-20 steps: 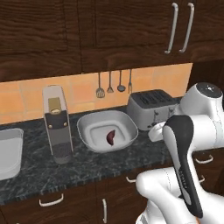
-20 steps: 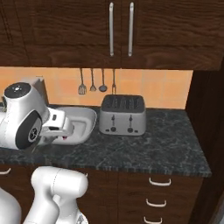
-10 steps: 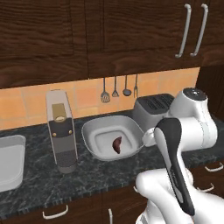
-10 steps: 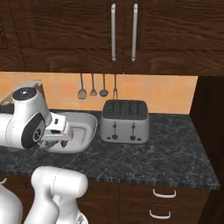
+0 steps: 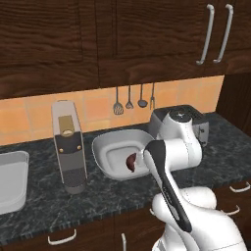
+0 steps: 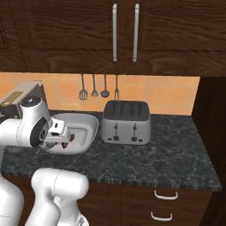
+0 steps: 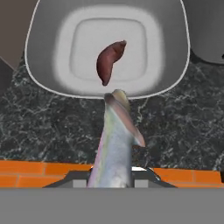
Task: Place one potato and one fish in each tupperware on the nearby counter, to pack two identical lunches.
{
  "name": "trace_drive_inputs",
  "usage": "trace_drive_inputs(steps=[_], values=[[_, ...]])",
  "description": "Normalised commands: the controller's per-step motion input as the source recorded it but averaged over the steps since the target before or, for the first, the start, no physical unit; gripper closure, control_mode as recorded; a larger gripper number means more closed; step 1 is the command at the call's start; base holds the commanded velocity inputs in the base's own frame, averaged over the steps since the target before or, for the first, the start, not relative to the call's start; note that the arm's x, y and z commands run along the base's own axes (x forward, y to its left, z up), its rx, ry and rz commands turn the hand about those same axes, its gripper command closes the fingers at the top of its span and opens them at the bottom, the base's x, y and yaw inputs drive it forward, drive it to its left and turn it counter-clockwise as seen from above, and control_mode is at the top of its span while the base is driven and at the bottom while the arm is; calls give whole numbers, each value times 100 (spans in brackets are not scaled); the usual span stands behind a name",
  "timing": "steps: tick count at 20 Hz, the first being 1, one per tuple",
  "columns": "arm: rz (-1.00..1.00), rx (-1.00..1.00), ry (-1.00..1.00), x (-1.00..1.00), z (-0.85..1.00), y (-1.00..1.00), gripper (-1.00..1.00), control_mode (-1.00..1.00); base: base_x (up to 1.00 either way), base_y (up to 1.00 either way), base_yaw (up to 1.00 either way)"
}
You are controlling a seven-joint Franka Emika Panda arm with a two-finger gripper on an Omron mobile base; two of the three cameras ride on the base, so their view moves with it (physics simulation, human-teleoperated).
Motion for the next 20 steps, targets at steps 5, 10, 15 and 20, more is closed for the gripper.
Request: trace_drive_inputs(steps=[5,10,15,20], values=[[-2,0,11,100,-6,25,100,-100,0,0,0],[1,-9,30,61,-24,0,100,-100,0,0,0],[3,-4,9,0,-47,0,100,-100,0,0,0],[5,0,4,36,-70,1,100,-100,0,0,0]])
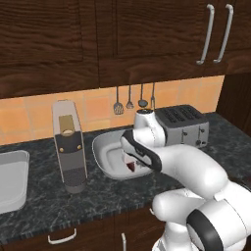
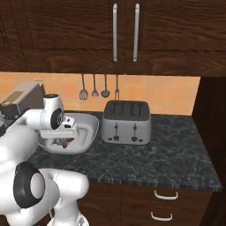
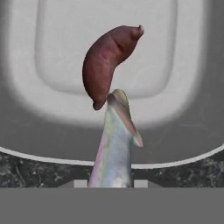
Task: Place one potato and one fish in each tupperware on the nearby counter, to pack two identical lunches.
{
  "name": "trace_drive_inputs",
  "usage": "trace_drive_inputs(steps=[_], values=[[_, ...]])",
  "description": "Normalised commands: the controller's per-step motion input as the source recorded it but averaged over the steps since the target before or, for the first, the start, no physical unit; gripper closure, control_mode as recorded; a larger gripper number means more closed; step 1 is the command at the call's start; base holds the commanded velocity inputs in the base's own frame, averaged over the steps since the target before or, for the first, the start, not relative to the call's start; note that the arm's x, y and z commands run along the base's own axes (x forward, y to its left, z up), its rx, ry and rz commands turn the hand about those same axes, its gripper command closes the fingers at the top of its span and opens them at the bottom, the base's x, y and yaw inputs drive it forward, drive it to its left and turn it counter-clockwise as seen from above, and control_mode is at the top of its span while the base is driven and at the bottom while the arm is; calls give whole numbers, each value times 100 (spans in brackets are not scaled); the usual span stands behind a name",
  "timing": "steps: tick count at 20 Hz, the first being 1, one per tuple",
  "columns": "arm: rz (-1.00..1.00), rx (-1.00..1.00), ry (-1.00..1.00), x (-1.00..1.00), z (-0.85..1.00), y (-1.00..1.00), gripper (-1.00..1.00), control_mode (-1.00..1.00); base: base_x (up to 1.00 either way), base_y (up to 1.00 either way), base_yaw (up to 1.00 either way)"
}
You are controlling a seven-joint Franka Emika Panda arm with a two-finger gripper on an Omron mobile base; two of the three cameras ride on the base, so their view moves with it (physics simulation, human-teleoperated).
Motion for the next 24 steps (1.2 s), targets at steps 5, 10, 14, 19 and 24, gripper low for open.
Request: trace_drive_inputs(steps=[5,10,14,19,24], values=[[7,1,5,52,-22,0,100,-100,0,0,0],[5,3,6,94,-1,0,100,-100,0,0,0],[2,6,0,28,-9,-3,100,-100,0,0,0],[1,6,-1,-16,-8,-2,100,-100,0,0,0],[0,0,0,0,-2,0,-100,-100,0,0,0]])
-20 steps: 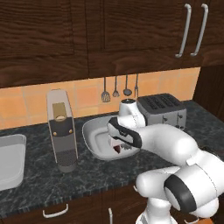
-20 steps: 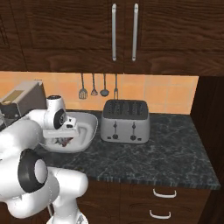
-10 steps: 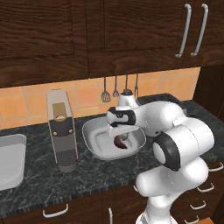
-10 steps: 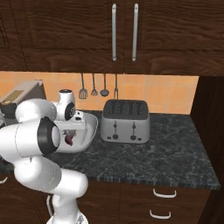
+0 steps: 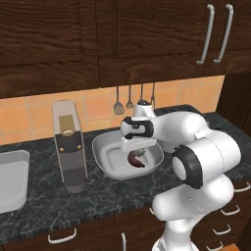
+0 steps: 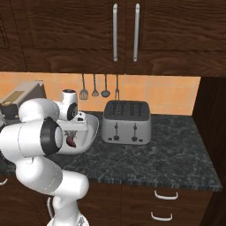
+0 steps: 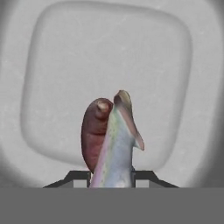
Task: Place one potato and one fish in each tupperware on the nearby counter, to pack two identical lunches.
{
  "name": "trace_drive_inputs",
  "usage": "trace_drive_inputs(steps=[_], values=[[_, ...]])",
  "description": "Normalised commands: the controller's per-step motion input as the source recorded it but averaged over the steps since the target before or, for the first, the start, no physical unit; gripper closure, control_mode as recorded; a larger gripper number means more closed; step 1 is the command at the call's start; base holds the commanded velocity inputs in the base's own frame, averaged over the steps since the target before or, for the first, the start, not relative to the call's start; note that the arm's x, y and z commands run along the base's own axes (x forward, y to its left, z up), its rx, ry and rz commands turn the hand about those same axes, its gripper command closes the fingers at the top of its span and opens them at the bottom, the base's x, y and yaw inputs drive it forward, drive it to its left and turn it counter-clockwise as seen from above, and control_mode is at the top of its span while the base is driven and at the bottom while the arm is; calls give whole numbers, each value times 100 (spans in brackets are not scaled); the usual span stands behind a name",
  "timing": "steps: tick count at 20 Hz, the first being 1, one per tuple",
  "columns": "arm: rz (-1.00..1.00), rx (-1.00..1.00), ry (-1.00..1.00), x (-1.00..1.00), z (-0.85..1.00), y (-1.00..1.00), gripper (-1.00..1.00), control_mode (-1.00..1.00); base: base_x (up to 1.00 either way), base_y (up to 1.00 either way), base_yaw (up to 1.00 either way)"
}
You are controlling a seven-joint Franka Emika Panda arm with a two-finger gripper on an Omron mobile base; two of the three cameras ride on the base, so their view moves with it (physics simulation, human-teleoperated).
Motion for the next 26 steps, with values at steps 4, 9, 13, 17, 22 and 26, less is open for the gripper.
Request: trace_drive_inputs(steps=[4,9,13,17,22,26], values=[[0,0,0,11,0,0,-100,-100,0,0,0],[0,0,0,-28,5,0,-100,-100,0,0,0],[0,0,-8,-98,22,0,-100,-100,0,0,0],[0,0,-10,-100,25,0,-100,-100,0,0,0],[0,0,-7,-100,33,-9,-100,-100,0,0,0],[0,0,-6,-89,82,-40,-100,-100,0,0,0]])
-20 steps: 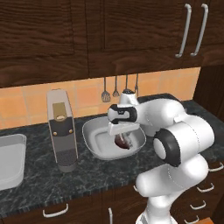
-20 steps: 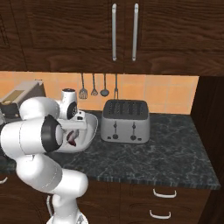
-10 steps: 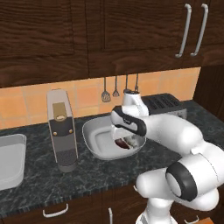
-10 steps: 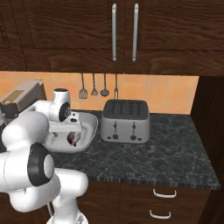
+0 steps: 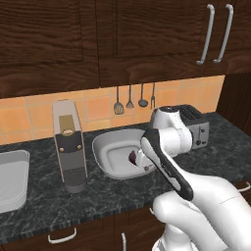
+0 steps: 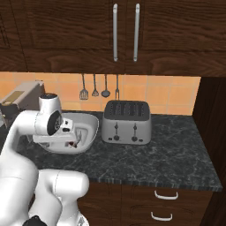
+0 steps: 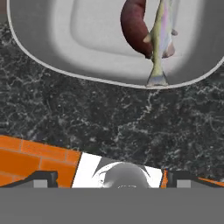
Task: Place one potato and one fish in each tupperware on the nearby counter, to pack two identical lunches.
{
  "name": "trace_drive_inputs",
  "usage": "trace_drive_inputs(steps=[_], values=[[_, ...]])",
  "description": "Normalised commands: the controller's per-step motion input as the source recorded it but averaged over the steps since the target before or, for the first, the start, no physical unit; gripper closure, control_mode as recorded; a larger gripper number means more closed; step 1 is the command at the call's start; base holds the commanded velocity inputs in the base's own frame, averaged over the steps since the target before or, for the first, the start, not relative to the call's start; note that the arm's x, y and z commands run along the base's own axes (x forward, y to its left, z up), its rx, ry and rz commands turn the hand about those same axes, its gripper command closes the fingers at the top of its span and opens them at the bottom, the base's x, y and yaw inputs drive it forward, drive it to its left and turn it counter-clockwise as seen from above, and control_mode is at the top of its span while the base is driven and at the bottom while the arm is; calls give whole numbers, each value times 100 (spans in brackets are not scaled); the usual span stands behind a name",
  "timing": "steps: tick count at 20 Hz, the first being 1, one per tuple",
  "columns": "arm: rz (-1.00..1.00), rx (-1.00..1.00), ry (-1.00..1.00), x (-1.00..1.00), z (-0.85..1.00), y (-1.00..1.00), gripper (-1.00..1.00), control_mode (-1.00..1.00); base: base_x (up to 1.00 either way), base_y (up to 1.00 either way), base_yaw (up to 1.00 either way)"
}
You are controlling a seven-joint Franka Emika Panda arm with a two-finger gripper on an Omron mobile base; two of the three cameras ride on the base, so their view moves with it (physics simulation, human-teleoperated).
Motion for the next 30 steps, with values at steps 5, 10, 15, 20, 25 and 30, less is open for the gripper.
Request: trace_drive_inputs(steps=[5,10,15,20,25,30], values=[[0,0,-6,-98,100,-43,-100,-100,0,0,0],[0,0,-18,-76,100,-10,-100,-100,0,0,0],[-1,0,-6,-13,86,-6,-100,-100,0,0,0],[-8,5,1,-37,32,-24,-100,-100,0,0,0],[-4,0,1,-20,2,-5,-100,-100,0,0,0],[0,0,0,-1,0,0,-100,100,-11,-4,-1]])
